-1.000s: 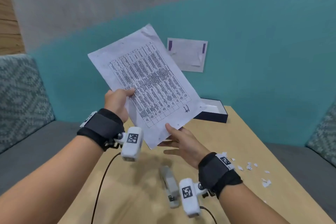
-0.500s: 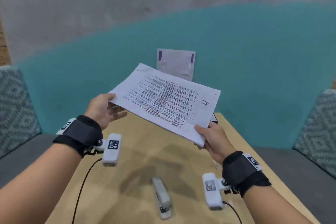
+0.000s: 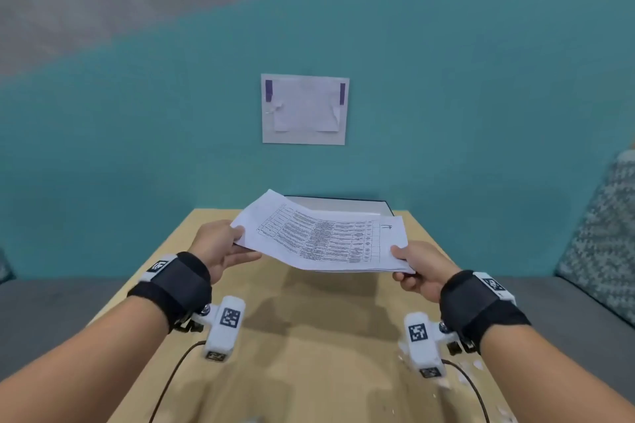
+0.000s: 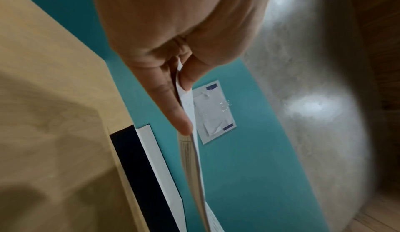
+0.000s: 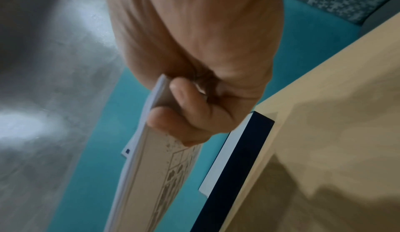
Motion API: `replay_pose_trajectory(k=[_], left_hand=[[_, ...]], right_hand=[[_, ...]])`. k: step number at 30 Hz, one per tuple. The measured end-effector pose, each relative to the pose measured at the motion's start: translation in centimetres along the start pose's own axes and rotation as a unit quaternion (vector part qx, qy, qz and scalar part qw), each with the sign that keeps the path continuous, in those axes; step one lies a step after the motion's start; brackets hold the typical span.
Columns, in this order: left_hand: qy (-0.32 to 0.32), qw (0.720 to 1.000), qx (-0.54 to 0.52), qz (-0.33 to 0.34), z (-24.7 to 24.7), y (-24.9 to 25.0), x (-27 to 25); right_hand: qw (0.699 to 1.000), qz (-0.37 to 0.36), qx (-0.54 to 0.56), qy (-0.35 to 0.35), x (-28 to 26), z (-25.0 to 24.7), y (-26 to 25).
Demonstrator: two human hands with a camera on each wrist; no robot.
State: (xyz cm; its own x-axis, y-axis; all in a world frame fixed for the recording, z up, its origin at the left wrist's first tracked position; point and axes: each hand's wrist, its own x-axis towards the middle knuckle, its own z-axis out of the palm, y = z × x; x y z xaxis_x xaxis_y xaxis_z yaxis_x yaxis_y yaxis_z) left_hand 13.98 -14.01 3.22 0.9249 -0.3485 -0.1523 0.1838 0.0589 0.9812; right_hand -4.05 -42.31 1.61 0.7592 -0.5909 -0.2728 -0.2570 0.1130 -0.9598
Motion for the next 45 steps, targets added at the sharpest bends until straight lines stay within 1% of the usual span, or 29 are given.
replay_pose_trajectory(k=[5,10,12,14,17,20,24,28,30,32,34,37,40,41,45], left_hand=[[-0.002,1.000,-0.019,-0.010,2.4,-0.1,6.4],[0.019,0.999,-0.028,-0.036,4.6,-1.1,12.5],[0.014,0.999,0.000,-0.049,5.5,-1.6,14.5],[0.006,0.997,0.052,-0.062,6.1,-2.0,16.1],[0.034,0.987,0.140,-0.073,6.3,-1.9,18.5],[0.057,0.976,0.197,-0.071,6.3,-1.7,20.4],[0.040,0.956,0.284,-0.063,7.2,-1.6,21.5],[0.022,0.931,0.361,-0.054,8.5,-1.1,21.6],[0.008,0.920,0.390,-0.041,9.0,-0.9,21.6],[-0.009,0.905,0.423,-0.038,9.4,-0.8,21.8],[-0.027,0.894,0.445,-0.049,9.5,-0.9,22.1],[-0.043,0.876,0.475,-0.071,9.7,-1.1,22.2],[-0.048,0.855,0.511,-0.072,9.8,-1.3,22.5],[-0.048,0.855,0.511,-0.076,9.8,-1.3,22.7],[-0.055,0.868,0.482,-0.106,9.8,-1.6,23.2]], right_hand=[[1.000,0.013,0.004,0.022,7.6,-0.4,-2.5],[0.999,0.021,0.023,0.042,13.6,-0.3,-4.0],[0.998,0.027,0.028,0.040,15.2,-0.1,-4.1],[0.998,0.021,0.022,0.052,16.5,0.2,-4.0],[0.996,0.007,0.004,0.084,18.7,0.5,-3.5],[0.996,0.003,0.003,0.085,20.5,0.7,-3.1],[0.996,0.008,-0.020,0.084,22.1,0.7,-2.9],[0.988,-0.005,-0.077,0.135,23.5,0.7,-3.2],[0.984,-0.011,-0.104,0.145,24.0,0.8,-3.4],[0.983,0.000,-0.118,0.140,24.5,0.7,-3.6],[0.981,0.013,-0.136,0.135,25.0,0.5,-3.6],[0.975,0.024,-0.175,0.136,25.7,0.3,-3.5],[0.969,0.042,-0.203,0.134,26.2,0.2,-3.2],[0.966,0.046,-0.213,0.138,26.4,0.2,-3.1],[0.948,0.058,-0.276,0.146,26.4,0.5,-2.9]])
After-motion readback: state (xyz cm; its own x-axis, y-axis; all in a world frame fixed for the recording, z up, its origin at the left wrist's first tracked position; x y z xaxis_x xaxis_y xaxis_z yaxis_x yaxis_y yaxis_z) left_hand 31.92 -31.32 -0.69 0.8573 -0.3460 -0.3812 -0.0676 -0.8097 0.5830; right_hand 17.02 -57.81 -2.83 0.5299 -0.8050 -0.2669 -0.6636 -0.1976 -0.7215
